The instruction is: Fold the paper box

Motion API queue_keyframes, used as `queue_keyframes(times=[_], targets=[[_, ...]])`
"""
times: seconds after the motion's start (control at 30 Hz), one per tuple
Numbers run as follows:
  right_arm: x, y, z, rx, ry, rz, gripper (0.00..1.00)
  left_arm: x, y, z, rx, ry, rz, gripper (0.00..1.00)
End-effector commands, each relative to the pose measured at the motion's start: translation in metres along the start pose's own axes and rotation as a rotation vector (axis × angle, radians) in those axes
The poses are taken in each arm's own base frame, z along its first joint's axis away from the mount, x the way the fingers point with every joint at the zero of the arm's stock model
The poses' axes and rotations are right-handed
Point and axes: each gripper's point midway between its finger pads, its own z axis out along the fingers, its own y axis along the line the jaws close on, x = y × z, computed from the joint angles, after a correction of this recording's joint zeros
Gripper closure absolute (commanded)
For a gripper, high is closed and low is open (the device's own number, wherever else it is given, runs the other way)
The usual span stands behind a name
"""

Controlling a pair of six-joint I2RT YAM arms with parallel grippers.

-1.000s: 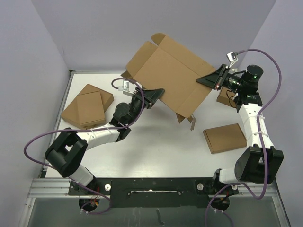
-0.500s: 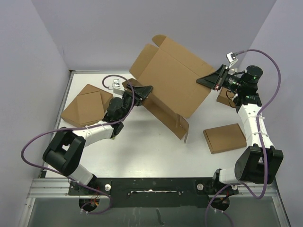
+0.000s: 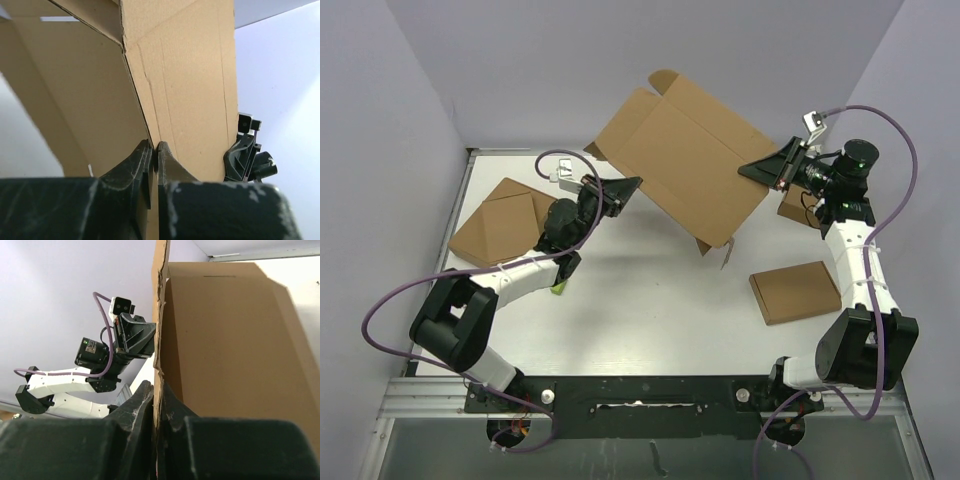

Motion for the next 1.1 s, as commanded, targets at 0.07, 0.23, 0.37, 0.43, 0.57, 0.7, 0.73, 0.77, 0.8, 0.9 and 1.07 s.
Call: queue_keyframes(times=[0.07,0.23,0.37,0.43,0.57,0.7,0.73,0.77,0.8,0.9,1.07], targets=[[-0.010,0.023,-0.003,-0.055,0.000,-0.083,1.00,-0.007,-0.042,-0.002,0.097,0.001,0.048,1.00],[-0.028,0.033,-0.005,-0.069,-0.024,-0.124,1.00,-0.003,-0.043,-0.005,0.100,0.031,0.060,0.70],[-0.042,0.041,-0.007,-0.066,-0.041,-0.180,1.00,0.005,-0.034,-0.022,0.096,0.081,0.146,0.52],[-0.046,0.044,-0.007,-0.060,-0.044,-0.208,1.00,0.009,-0.025,-0.040,0.110,0.102,0.220,0.51],[-0.050,0.045,-0.007,-0.041,-0.044,-0.261,1.00,0.015,-0.004,-0.085,0.150,0.140,0.366,0.51],[-0.057,0.052,-0.005,0.001,-0.041,-0.358,1.00,0.021,0.046,-0.118,0.026,0.197,0.421,0.51],[-0.060,0.056,-0.004,0.000,-0.045,-0.375,1.00,0.023,0.056,-0.124,-0.003,0.208,0.432,0.51],[-0.062,0.061,-0.004,-0.005,-0.047,-0.381,1.00,0.024,0.066,-0.129,-0.032,0.210,0.435,0.51],[-0.065,0.065,-0.002,-0.013,-0.048,-0.386,1.00,0.024,0.074,-0.134,-0.052,0.207,0.439,0.51],[-0.072,0.088,-0.001,-0.043,-0.055,-0.398,1.00,0.019,0.088,-0.143,-0.064,0.160,0.462,0.51],[-0.076,0.127,-0.005,-0.120,-0.055,-0.397,1.00,0.005,0.113,-0.148,-0.153,0.118,0.476,0.54]])
